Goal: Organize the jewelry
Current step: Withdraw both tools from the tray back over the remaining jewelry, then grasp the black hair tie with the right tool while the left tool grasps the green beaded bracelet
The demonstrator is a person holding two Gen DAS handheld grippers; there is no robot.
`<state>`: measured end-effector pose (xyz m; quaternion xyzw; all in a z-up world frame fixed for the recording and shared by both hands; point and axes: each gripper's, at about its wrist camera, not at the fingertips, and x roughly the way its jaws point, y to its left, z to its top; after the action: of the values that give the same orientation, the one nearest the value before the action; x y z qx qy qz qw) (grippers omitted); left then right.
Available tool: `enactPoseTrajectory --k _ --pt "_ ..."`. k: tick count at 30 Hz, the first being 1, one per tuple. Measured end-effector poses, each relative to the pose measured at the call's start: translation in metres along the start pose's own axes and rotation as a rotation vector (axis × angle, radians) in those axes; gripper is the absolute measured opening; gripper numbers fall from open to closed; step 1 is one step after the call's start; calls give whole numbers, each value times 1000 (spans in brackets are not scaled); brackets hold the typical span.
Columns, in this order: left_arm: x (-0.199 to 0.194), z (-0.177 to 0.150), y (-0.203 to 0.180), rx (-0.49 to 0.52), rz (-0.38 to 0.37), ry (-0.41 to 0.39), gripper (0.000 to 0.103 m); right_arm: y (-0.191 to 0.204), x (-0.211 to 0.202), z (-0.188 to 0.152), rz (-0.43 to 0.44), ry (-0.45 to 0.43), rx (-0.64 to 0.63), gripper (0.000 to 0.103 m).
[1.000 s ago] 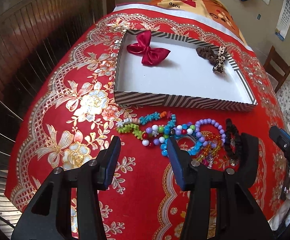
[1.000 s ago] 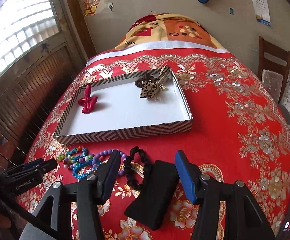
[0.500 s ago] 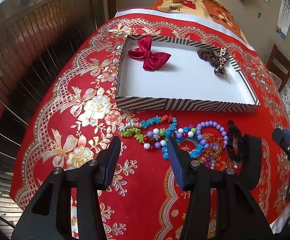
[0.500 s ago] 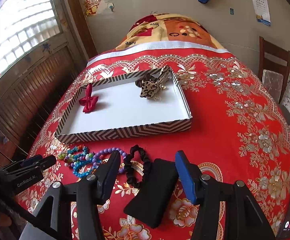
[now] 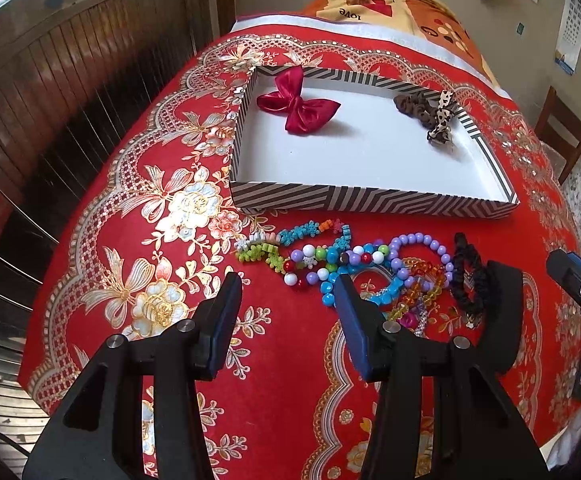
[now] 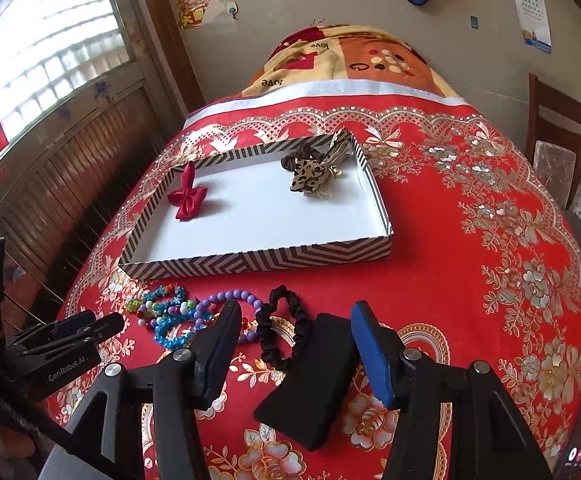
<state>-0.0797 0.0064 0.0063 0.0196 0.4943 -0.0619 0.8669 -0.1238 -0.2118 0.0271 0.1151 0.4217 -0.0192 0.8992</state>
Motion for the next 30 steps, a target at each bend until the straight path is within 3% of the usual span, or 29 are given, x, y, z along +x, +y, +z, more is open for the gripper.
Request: enactPoseTrajectory --k 30 --pt "20 10 48 -170 -100 110 48 -7 12 -1 91 33 0 55"
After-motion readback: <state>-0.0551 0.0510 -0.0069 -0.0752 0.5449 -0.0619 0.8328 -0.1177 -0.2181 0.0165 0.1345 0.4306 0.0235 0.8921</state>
